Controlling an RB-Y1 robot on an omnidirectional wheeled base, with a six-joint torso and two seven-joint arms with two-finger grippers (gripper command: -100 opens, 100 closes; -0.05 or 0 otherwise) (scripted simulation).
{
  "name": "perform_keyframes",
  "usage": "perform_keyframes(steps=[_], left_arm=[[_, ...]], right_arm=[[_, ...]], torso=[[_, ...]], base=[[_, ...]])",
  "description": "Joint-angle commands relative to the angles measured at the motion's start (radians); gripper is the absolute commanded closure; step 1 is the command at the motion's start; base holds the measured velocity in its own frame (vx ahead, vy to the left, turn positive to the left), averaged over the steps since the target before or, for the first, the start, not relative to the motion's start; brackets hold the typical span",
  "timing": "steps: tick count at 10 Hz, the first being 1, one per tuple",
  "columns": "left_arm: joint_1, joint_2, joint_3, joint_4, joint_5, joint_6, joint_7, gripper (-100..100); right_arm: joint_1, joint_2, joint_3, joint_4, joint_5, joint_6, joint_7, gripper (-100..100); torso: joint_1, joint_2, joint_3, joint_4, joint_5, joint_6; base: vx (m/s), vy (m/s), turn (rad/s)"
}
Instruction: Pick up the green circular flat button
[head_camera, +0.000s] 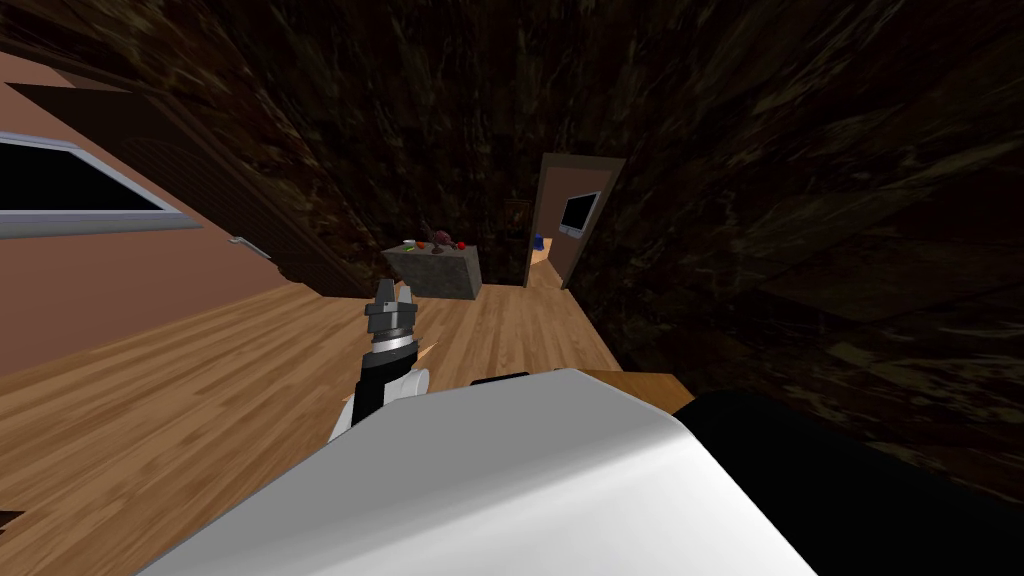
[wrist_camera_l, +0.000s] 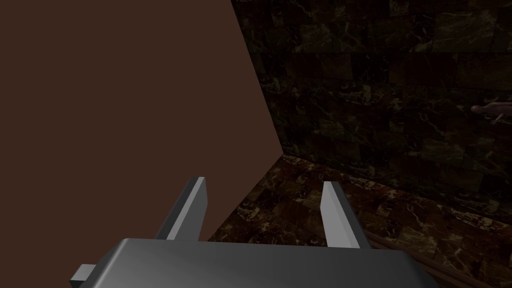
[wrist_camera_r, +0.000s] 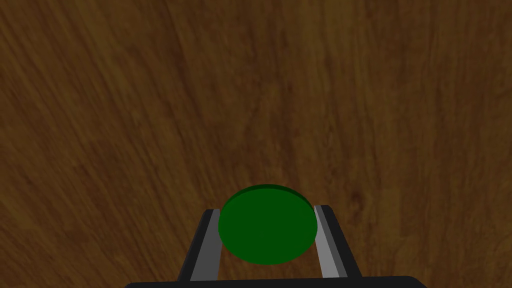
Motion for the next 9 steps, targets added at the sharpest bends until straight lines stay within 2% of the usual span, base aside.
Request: perform_keyframes(steps=[1,3,4,5,7,8,9], left_arm=[[0.0,0.0,0.0,0.0,0.0,0.0,0.0,0],[0.0,0.0,0.0,0.0,0.0,0.0,0.0,0],[0.0,0.0,0.0,0.0,0.0,0.0,0.0,0],[0.0,0.0,0.0,0.0,0.0,0.0,0.0,0],[0.0,0.0,0.0,0.0,0.0,0.0,0.0,0],[0.0,0.0,0.0,0.0,0.0,0.0,0.0,0],[0.0,0.0,0.0,0.0,0.0,0.0,0.0,0]], right_arm=[[0.0,0.0,0.0,0.0,0.0,0.0,0.0,100],[0.0,0.0,0.0,0.0,0.0,0.0,0.0,100],[0.0,0.0,0.0,0.0,0.0,0.0,0.0,0],[0.001,-0.012,-0.031,-0.025,0.05,-0.006,-0.05,100],[0.001,-0.012,-0.031,-0.025,0.068,-0.006,-0.069,100],[-0.002,-0.022,-0.065,-0.041,0.113,-0.019,-0.109,100],[-0.002,-0.022,-0.065,-0.041,0.141,-0.019,-0.132,100]], torso=[[0.0,0.0,0.0,0.0,0.0,0.0],[0.0,0.0,0.0,0.0,0.0,0.0],[0.0,0.0,0.0,0.0,0.0,0.0],[0.0,0.0,0.0,0.0,0.0,0.0],[0.002,0.003,0.002,0.001,0.0,0.0],[0.001,0.002,0.001,0.001,0.0,0.001],[0.002,0.003,0.002,0.001,0.0,0.0]], base=[[0.0,0.0,0.0],[0.0,0.0,0.0],[0.0,0.0,0.0],[-0.036,0.03,0.015],[-0.038,0.026,0.007],[-0.042,0.04,0.009],[-0.04,0.035,0.011]])
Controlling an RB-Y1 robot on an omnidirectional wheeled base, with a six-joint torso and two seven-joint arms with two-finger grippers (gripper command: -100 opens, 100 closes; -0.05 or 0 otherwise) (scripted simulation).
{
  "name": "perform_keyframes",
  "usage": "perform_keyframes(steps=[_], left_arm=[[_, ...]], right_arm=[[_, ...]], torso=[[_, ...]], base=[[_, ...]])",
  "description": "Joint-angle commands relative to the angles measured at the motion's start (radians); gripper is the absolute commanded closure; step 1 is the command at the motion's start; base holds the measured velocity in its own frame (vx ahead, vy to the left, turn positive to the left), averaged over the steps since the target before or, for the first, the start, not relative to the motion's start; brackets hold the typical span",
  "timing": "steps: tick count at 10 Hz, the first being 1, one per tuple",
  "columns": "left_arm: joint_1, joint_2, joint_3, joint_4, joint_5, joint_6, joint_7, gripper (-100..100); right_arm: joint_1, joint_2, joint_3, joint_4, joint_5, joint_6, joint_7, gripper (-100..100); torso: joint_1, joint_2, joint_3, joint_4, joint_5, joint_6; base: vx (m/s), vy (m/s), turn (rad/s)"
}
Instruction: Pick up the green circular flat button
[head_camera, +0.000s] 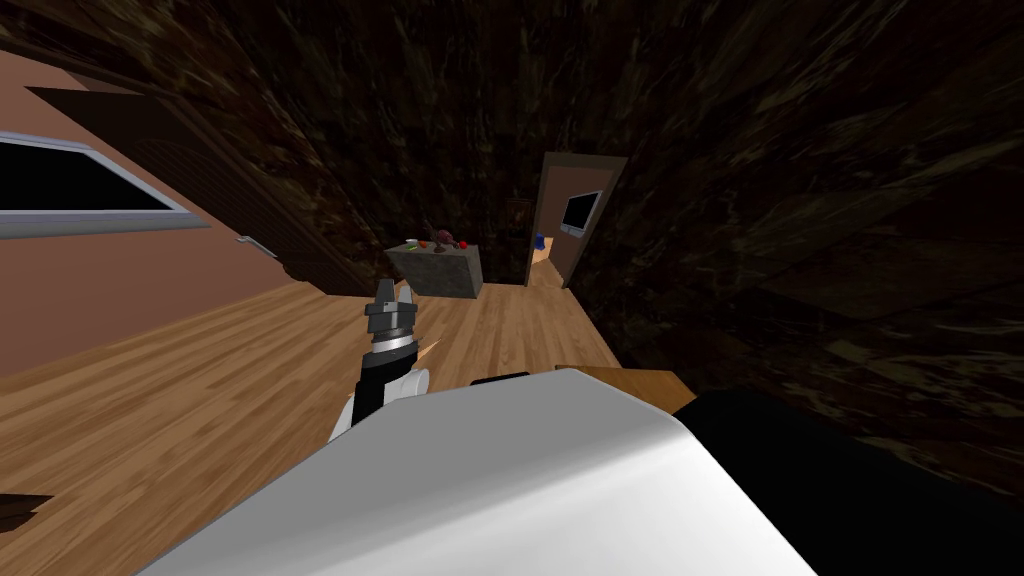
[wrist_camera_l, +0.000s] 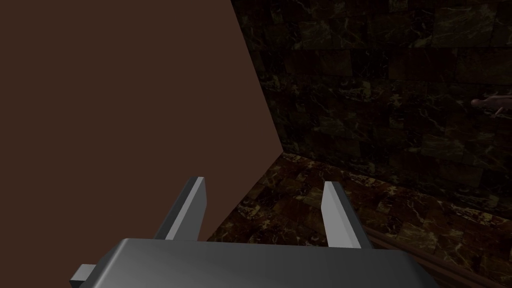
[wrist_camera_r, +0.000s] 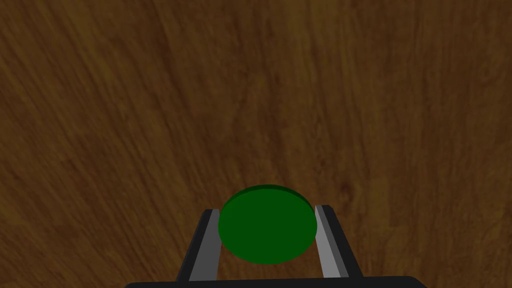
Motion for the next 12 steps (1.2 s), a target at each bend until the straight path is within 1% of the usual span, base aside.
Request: perform_keyframes(steps=[1,3,4,5,6,7,8,9,10,11,12], left_arm=[[0.0,0.0,0.0,0.0,0.0,0.0,0.0,0],[0.0,0.0,0.0,0.0,0.0,0.0,0.0,0],[0.0,0.0,0.0,0.0,0.0,0.0,0.0,0],[0.0,0.0,0.0,0.0,0.0,0.0,0.0,0],[0.0,0.0,0.0,0.0,0.0,0.0,0.0,0],[0.0,0.0,0.0,0.0,0.0,0.0,0.0,0],[0.0,0.0,0.0,0.0,0.0,0.0,0.0,0],[0.0,0.0,0.0,0.0,0.0,0.0,0.0,0],[0.0,0.0,0.0,0.0,0.0,0.0,0.0,0],[0.0,0.0,0.0,0.0,0.0,0.0,0.0,0],[0.0,0.0,0.0,0.0,0.0,0.0,0.0,0]], right_arm=[[-0.001,-0.014,-0.037,-0.023,0.05,-0.013,-0.05,100],[-0.001,-0.014,-0.037,-0.023,0.101,-0.013,-0.095,100],[-0.004,-0.024,-0.071,-0.04,0.135,-0.025,-0.126,100],[-0.004,-0.024,-0.071,-0.04,0.165,-0.025,-0.155,100],[-0.004,-0.024,-0.071,-0.04,0.178,-0.025,-0.163,100],[-0.006,-0.034,-0.105,-0.056,0.216,-0.037,-0.204,100],[-0.006,-0.034,-0.105,-0.056,0.246,-0.037,-0.231,100],[-0.006,-0.034,-0.105,-0.056,0.255,-0.037,-0.231,100],[-0.009,-0.044,-0.139,-0.072,0.295,-0.05,-0.275,100],[-0.009,-0.044,-0.139,-0.072,0.322,-0.05,-0.299,100],[-0.009,-0.044,-0.139,-0.072,0.332,-0.05,-0.299,100]], torso=[[0.0,0.0,0.0,0.0,0.0,0.0],[0.0,0.0,0.0,0.0,0.0,0.0],[-0.001,-0.001,0.0,0.0,0.0,0.0],[-0.001,0.0,0.0,0.0,0.0,-0.001],[-0.001,0.0,0.0,0.0,0.0,0.0],[-0.001,-0.001,-0.001,0.0,0.0,0.0],[0.0,-0.001,0.0,0.0,0.0,0.0],[0.0,-0.001,0.0,0.0,0.0,0.0],[-0.001,-0.001,-0.001,-0.001,0.0,0.0],[0.0,0.0,0.0,0.0,0.001,0.0],[0.0,0.0,0.0,0.0,0.0,0.0]], base=[[-0.053,0.043,0.016],[-0.032,0.023,0.004],[-0.041,0.026,0.01],[-0.039,0.027,0.016],[-0.017,0.018,0.0],[-0.035,0.042,0.005],[-0.036,0.035,0.019],[-0.019,0.013,-0.001],[-0.046,0.03,0.007],[-0.042,0.031,0.018],[-0.016,0.017,-0.001]])
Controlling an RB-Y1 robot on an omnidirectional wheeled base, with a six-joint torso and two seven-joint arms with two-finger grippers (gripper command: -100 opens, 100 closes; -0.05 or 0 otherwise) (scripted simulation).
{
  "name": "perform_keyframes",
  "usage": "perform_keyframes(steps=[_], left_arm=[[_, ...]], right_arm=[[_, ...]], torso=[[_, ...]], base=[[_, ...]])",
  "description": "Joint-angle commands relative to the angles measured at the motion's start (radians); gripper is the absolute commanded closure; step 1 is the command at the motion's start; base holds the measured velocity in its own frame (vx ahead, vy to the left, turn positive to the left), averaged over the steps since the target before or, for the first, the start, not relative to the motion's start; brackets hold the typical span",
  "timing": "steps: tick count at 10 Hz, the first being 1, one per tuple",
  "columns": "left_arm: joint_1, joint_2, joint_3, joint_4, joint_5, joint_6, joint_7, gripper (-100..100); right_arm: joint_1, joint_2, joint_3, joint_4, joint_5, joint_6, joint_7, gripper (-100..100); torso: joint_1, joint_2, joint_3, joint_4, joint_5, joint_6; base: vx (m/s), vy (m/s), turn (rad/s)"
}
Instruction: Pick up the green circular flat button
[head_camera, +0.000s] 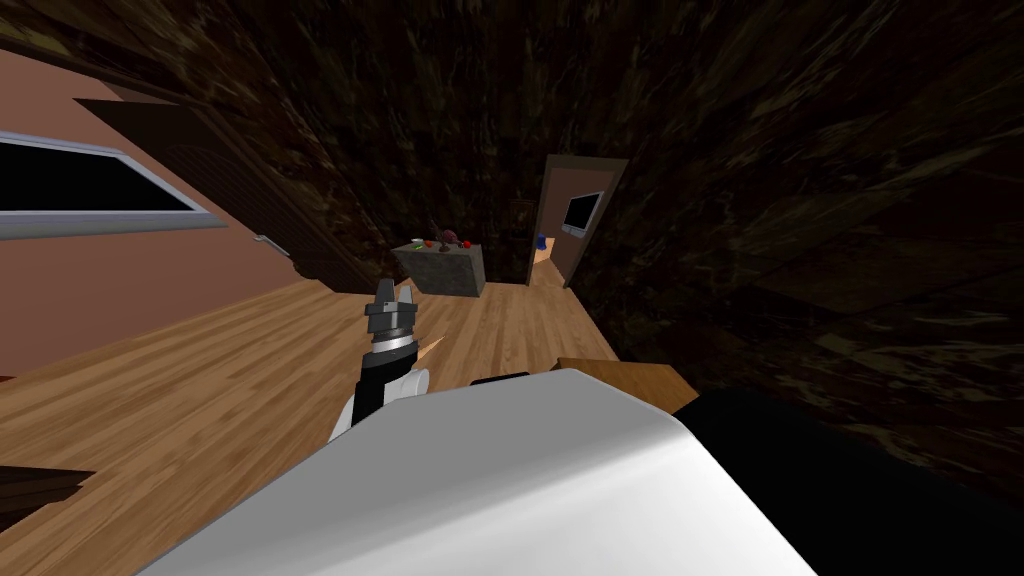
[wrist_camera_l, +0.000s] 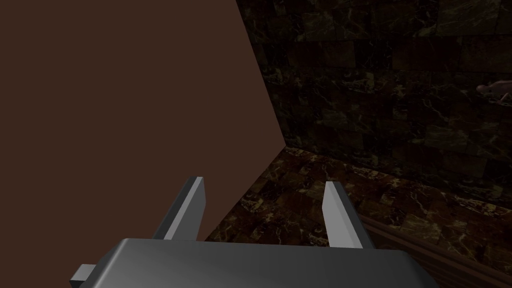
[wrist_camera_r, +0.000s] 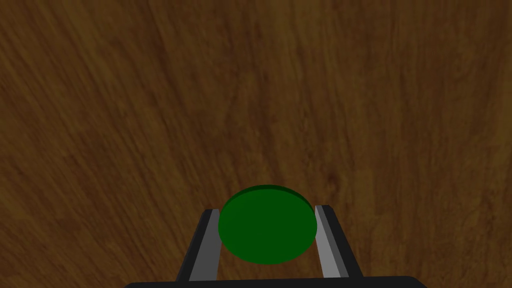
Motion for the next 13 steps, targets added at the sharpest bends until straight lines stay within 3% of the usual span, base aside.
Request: perform_keyframes(steps=[1,3,4,5,6,8,9,11,12,13], left_arm=[[0.0,0.0,0.0,0.0,0.0,0.0,0.0,0],[0.0,0.0,0.0,0.0,0.0,0.0,0.0,0],[0.0,0.0,0.0,0.0,0.0,0.0,0.0,0],[0.0,0.0,0.0,0.0,0.0,0.0,0.0,0],[0.0,0.0,0.0,0.0,0.0,0.0,0.0,0],[0.0,0.0,0.0,0.0,0.0,0.0,0.0,0],[0.0,0.0,0.0,0.0,0.0,0.0,0.0,0],[0.0,0.0,0.0,0.0,0.0,0.0,0.0,0],[0.0,0.0,0.0,0.0,0.0,0.0,0.0,0],[0.0,0.0,0.0,0.0,0.0,0.0,0.0,0]], right_arm=[[-0.003,-0.01,-0.035,-0.017,0.05,-0.012,-0.05,100],[-0.003,-0.01,-0.035,-0.017,0.088,-0.012,-0.073,100],[-0.005,-0.02,-0.069,-0.033,0.127,-0.024,-0.11,100],[-0.005,-0.02,-0.069,-0.033,0.157,-0.024,-0.141,100],[-0.008,-0.03,-0.103,-0.049,0.188,-0.036,-0.172,100],[-0.008,-0.03,-0.103,-0.049,0.242,-0.036,-0.209,100],[-0.01,-0.04,-0.137,-0.066,0.274,-0.049,-0.24,100],[-0.01,-0.04,-0.137,-0.066,0.319,-0.049,-0.271,100],[-0.013,-0.038,-0.137,-0.06,0.303,-0.051,-0.25,100],[-0.012,-0.038,-0.137,-0.061,0.306,-0.05,-0.255,0]], torso=[[0.0,0.0,0.0,0.0,0.0,0.0],[0.001,0.001,0.0,0.0,0.0,0.0],[0.0,0.0,0.0,0.0,0.0,0.0],[0.001,0.0,0.0,0.0,0.001,-0.001],[0.001,0.001,0.0,0.0,0.001,0.0],[0.001,0.002,0.001,0.0,0.001,0.0],[0.0,0.0,0.0,0.0,0.001,0.0],[0.002,0.0,0.0,0.0,0.001,0.0],[0.001,-0.001,0.0,0.0,0.001,0.0],[0.0,-0.001,-0.001,0.0,0.0,0.0]], base=[[-0.04,0.035,0.009],[-0.026,0.023,0.006],[-0.039,0.038,0.012],[-0.042,0.04,0.019],[-0.063,0.043,0.011],[-0.033,0.022,0.001],[-0.03,0.031,0.01],[-0.025,0.026,0.009],[-0.006,0.005,-0.001],[0.0,0.0,0.0]])
